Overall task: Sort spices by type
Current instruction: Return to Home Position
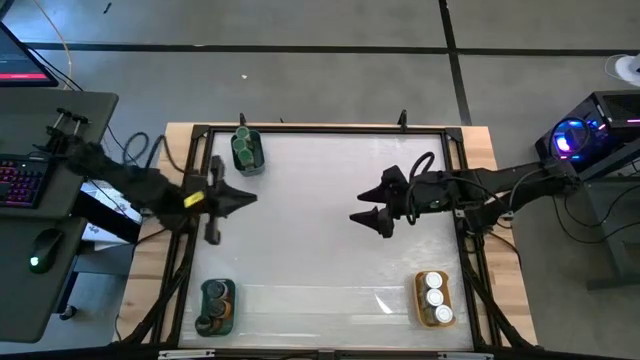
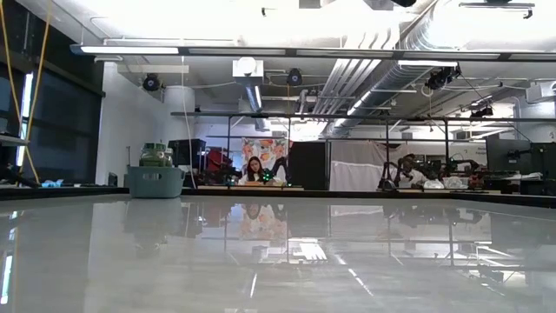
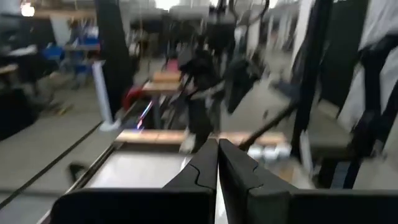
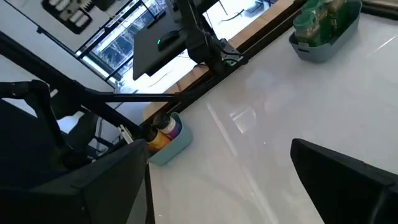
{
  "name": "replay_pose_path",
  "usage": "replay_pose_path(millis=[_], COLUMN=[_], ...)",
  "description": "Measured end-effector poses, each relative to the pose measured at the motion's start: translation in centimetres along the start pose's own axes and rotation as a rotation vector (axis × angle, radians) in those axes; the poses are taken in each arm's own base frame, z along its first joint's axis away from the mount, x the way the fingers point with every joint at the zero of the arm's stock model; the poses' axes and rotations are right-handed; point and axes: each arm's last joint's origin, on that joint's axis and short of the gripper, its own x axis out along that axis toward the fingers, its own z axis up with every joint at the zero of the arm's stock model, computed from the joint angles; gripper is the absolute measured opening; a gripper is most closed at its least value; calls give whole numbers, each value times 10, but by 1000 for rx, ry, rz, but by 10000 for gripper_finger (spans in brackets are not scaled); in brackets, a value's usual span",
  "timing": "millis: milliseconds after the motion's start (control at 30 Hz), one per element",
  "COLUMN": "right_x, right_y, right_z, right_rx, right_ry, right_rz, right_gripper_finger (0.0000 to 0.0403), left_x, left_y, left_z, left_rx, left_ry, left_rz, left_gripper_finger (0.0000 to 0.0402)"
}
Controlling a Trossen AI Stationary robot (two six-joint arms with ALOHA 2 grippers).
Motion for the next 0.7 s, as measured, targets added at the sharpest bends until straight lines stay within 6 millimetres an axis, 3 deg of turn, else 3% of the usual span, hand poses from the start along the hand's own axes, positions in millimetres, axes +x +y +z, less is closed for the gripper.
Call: replay_pose_path(millis=[200,367,467,633,700], right_x=[2,5,4,-2,-9], right_y=[-8,-41,-67,-106,-114], right_z=[5,19,31,60,69], right_rx=[-85,-163,-209,-276,-299], right_ry=[-18,19,58,88,70], right_rz=[-44,-213,-295,-223,-143], right_gripper_finger=[392,362,290,78,22], left_x=[33,46,45,42,41], left_y=[30,72,93,115,116], left_z=[-49,-59,-53,-54,-58], left_rx=[-114,-150,-147,-219,-271], left_ry=[-127,-109,-132,-128,-84], left_rz=[24,180,241,258,252], left_gripper_finger=[0,0,0,0,0])
